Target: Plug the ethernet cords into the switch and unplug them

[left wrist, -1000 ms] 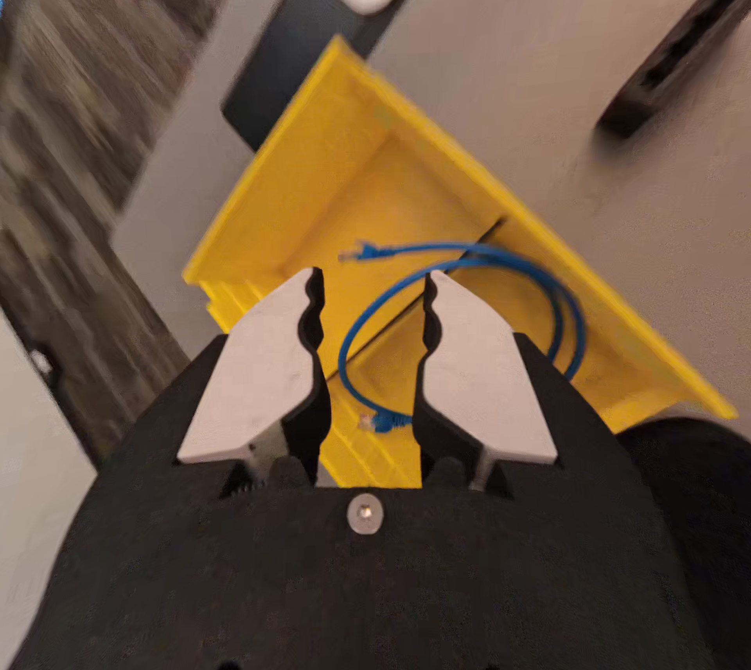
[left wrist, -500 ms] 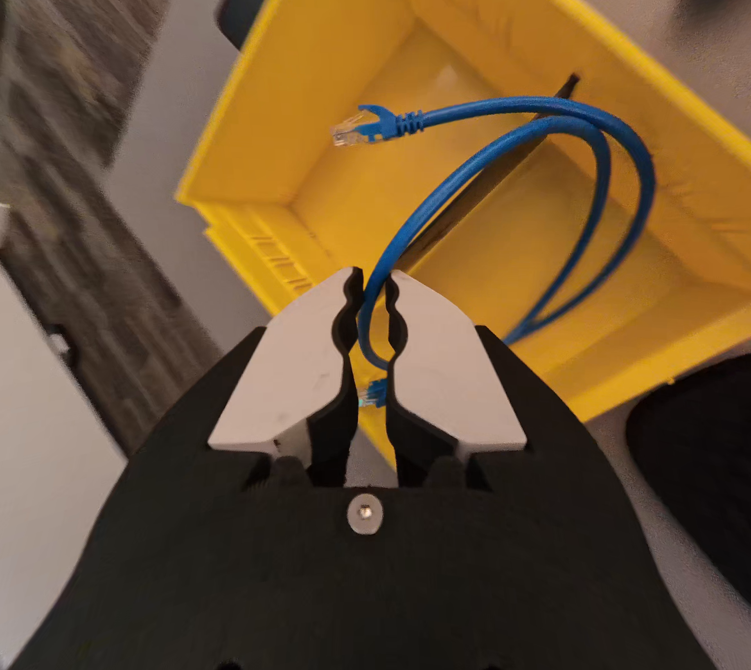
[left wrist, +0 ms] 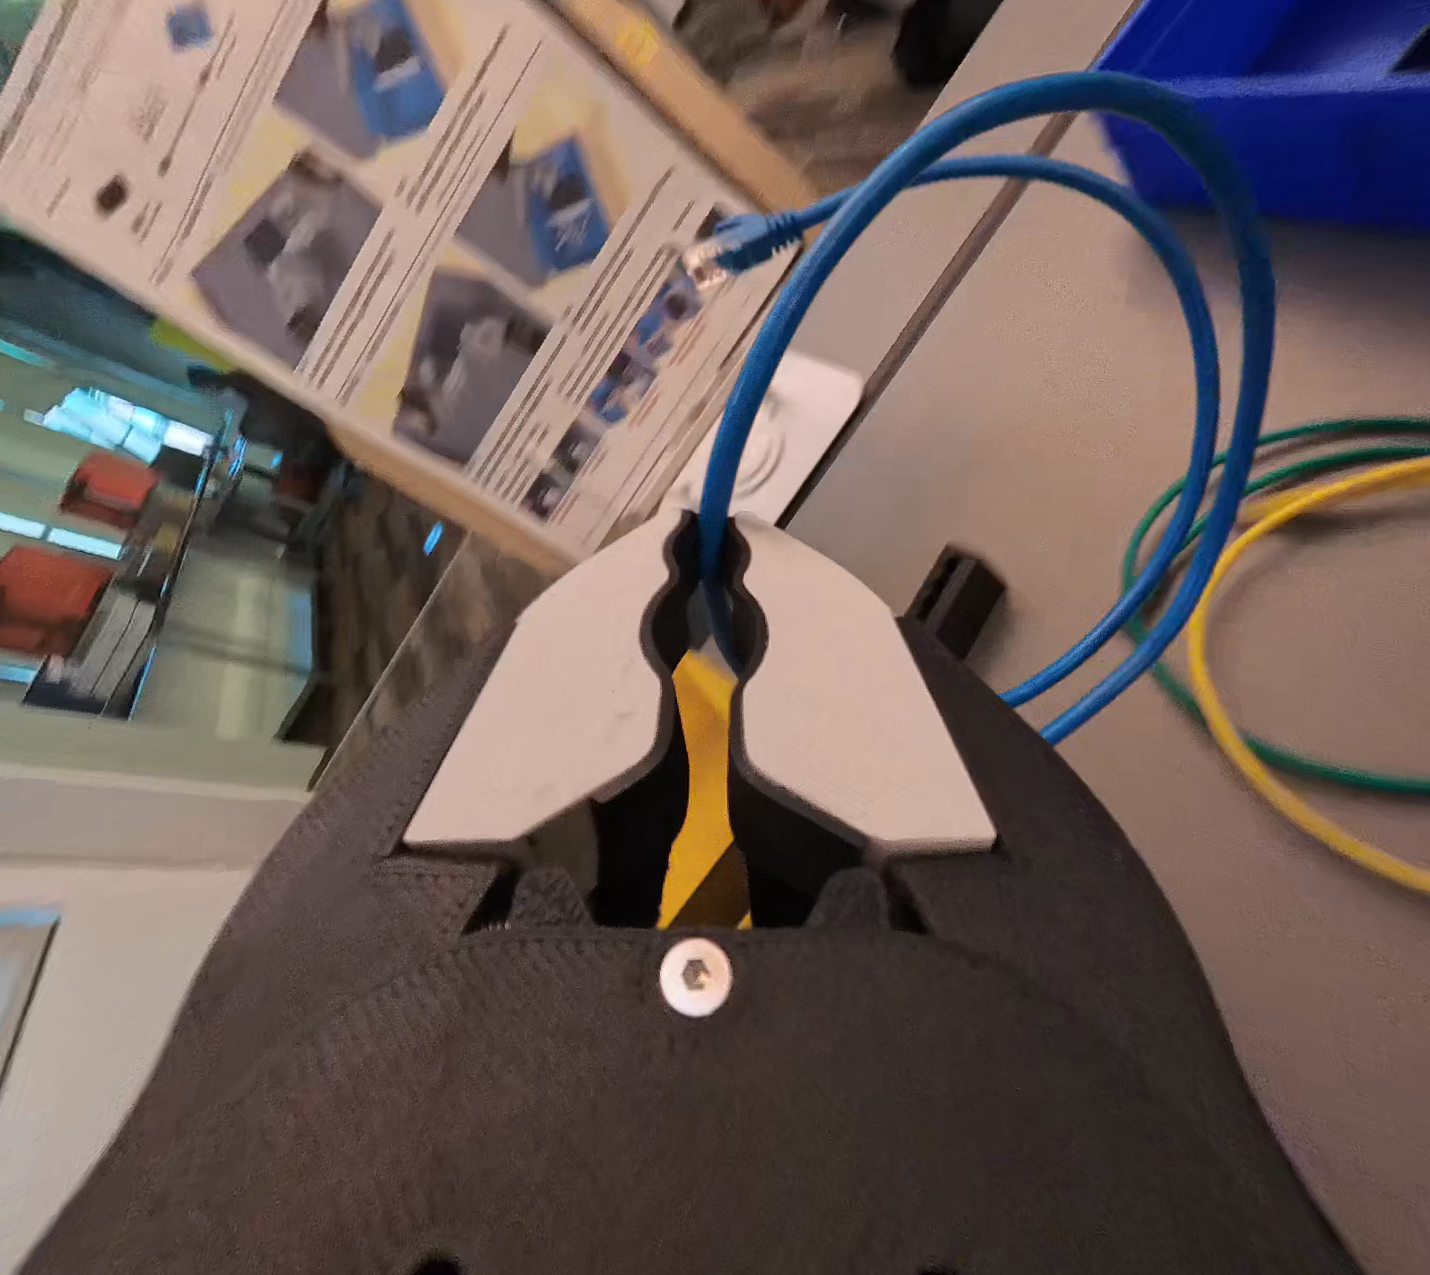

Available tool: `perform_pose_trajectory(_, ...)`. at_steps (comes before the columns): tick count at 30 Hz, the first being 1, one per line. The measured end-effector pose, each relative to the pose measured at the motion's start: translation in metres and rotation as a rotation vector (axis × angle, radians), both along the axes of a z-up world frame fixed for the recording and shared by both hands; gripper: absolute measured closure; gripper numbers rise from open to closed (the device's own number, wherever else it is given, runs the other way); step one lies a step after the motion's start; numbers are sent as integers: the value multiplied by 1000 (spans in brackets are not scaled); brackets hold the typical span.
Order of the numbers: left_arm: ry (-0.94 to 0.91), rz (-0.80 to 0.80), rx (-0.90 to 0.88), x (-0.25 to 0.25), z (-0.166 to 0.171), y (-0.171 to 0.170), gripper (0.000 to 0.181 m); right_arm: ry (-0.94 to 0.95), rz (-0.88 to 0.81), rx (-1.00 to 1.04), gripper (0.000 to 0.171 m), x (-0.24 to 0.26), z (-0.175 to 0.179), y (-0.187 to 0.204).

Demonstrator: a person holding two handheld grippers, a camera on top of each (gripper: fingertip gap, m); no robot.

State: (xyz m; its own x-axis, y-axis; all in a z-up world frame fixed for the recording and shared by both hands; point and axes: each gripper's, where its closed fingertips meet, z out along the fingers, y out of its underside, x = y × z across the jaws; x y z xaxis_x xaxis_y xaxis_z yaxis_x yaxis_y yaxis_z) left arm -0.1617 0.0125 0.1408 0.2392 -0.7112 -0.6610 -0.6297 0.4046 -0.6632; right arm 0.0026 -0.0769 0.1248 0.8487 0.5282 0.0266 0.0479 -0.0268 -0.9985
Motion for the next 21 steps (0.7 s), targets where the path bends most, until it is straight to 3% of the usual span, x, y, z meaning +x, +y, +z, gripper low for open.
perform_pose_trajectory(3, -65, -82, 3, 42, -15, -27, 176, 106, 58, -12, 121, -6, 6, -2)
perform_pose_trajectory(8, -135, -198, -63, 84, -30, -54, 177, 27, -169, -24, 121, 35, -3, 8)
perform_pose_trajectory(12, -159, -195, -83, 89, -30, -50, 177, -60, -170, -148, 118, 41, -25, 5)
perform_pose_trajectory(21, -268, -182, -146, 69, -19, -28, 177, -90, -244, -2, 117, 46, 4, -5)
